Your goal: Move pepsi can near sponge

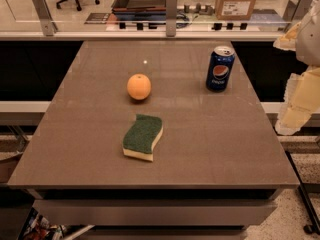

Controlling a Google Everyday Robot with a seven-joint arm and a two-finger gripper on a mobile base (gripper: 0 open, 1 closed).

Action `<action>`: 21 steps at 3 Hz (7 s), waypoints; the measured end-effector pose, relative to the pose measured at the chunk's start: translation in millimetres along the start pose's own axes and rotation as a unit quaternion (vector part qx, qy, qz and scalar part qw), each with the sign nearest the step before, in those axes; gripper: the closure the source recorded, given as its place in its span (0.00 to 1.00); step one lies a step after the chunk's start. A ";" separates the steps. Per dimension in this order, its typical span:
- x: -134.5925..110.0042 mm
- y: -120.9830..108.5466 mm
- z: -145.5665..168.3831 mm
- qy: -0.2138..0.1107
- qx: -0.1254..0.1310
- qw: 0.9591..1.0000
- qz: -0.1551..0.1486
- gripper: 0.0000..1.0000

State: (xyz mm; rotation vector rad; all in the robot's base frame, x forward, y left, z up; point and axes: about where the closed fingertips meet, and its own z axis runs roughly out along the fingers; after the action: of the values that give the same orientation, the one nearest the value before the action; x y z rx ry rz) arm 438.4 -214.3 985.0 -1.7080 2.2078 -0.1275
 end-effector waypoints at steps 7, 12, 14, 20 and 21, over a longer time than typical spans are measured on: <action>-9.6 -91.4 75.9 -0.247 0.053 0.959 0.126 0.00; -30.7 -162.7 141.7 -0.440 0.068 0.875 0.189 0.00; -56.6 -178.7 150.8 -0.457 0.055 0.870 0.174 0.17; -62.2 -169.2 133.1 -0.472 0.030 0.866 0.162 1.00; -53.2 -154.4 110.6 -0.474 0.023 0.867 0.150 1.00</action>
Offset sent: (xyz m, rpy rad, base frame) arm 0.0332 -0.0169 -0.0058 0.1081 -0.0331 -0.0364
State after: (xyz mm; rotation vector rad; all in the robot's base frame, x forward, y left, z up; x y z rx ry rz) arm 627.9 -190.2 935.7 -1.0044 1.6228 0.6056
